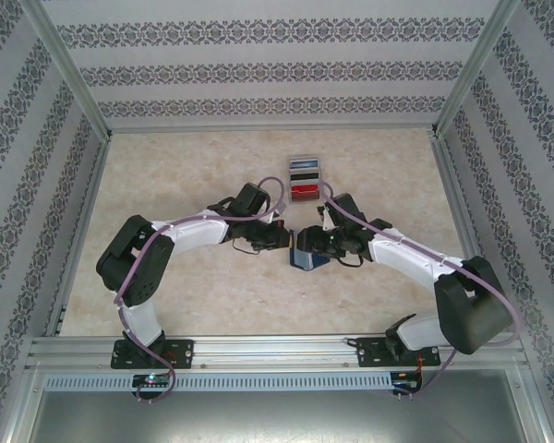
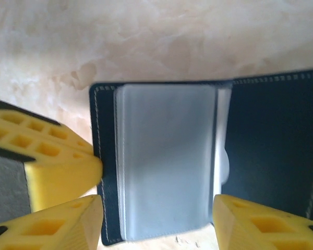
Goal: Put the credit cards into the card holder
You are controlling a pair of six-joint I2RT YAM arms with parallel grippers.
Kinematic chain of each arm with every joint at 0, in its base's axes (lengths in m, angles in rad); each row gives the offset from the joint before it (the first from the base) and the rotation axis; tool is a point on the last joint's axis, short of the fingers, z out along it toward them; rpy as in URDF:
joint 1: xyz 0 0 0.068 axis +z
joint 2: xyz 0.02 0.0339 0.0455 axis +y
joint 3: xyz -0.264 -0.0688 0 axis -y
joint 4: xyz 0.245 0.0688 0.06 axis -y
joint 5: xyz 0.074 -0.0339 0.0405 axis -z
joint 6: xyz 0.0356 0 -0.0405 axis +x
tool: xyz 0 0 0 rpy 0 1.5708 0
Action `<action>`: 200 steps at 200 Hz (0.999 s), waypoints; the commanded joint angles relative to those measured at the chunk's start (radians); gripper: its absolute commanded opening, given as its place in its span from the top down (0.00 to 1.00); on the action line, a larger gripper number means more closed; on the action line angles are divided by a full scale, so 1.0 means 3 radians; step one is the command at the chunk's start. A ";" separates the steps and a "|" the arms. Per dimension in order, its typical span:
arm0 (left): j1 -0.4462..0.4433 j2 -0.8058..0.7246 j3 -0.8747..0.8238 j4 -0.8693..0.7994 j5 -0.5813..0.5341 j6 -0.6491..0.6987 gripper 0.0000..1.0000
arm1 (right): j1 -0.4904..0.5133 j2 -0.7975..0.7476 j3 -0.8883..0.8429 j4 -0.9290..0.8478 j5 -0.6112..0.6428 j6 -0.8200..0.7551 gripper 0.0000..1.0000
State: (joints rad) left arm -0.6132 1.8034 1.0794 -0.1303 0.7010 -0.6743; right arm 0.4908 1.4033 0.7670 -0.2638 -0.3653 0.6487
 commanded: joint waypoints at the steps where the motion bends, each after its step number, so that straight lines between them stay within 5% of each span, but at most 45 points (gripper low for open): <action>1: 0.0024 -0.0091 -0.0057 0.0181 0.0158 -0.0090 1.00 | -0.0109 0.0135 -0.0059 0.0340 -0.0341 -0.0038 0.41; 76: 0.0037 0.0046 -0.0037 0.0140 0.0233 0.0023 1.00 | -0.0111 0.0621 -0.0015 0.0420 -0.0394 -0.0155 0.39; 154: 0.0101 0.0135 0.0065 -0.0089 0.0080 0.0146 1.00 | -0.0273 0.0621 -0.0227 0.0577 -0.0491 -0.0094 0.52; 200: 0.0097 0.0229 0.0078 0.0050 0.0158 0.0107 0.48 | -0.0301 0.0702 -0.0261 0.0629 -0.0453 -0.0091 0.53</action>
State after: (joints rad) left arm -0.5934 1.8580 1.0851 -0.1257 0.7326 -0.6479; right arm 0.4076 1.5909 0.7101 -0.0952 -0.4915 0.6235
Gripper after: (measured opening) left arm 0.453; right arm 0.469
